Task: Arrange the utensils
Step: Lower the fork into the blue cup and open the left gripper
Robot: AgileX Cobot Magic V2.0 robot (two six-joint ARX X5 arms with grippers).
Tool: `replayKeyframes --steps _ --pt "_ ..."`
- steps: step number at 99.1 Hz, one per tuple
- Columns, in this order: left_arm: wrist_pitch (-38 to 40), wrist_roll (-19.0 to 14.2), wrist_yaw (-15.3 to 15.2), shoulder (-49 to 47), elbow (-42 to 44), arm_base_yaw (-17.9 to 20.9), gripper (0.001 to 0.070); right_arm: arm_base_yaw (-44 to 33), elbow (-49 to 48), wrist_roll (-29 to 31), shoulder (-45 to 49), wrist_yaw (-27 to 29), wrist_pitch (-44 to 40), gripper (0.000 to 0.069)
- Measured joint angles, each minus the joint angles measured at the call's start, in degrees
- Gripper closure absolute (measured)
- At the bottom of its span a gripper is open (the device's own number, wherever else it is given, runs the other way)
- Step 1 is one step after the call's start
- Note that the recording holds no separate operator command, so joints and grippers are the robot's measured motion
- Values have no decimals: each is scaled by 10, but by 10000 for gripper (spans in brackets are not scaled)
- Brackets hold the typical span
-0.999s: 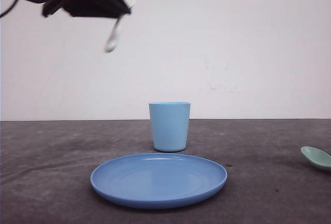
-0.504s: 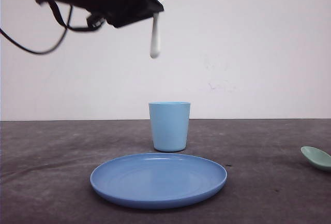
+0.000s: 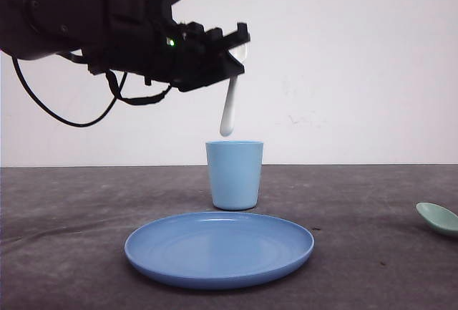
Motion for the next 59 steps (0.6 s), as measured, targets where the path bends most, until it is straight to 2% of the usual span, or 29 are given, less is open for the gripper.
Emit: replayKeyframes --steps 29,47,59 --pt "-2 13 1 45 1 0 667 0 0 0 0 0 0 11" --pt "-33 19 2 56 1 -1 667 0 0 0 0 0 0 11" --pt "-40 26 16 56 1 -1 667 0 0 0 0 0 0 11"
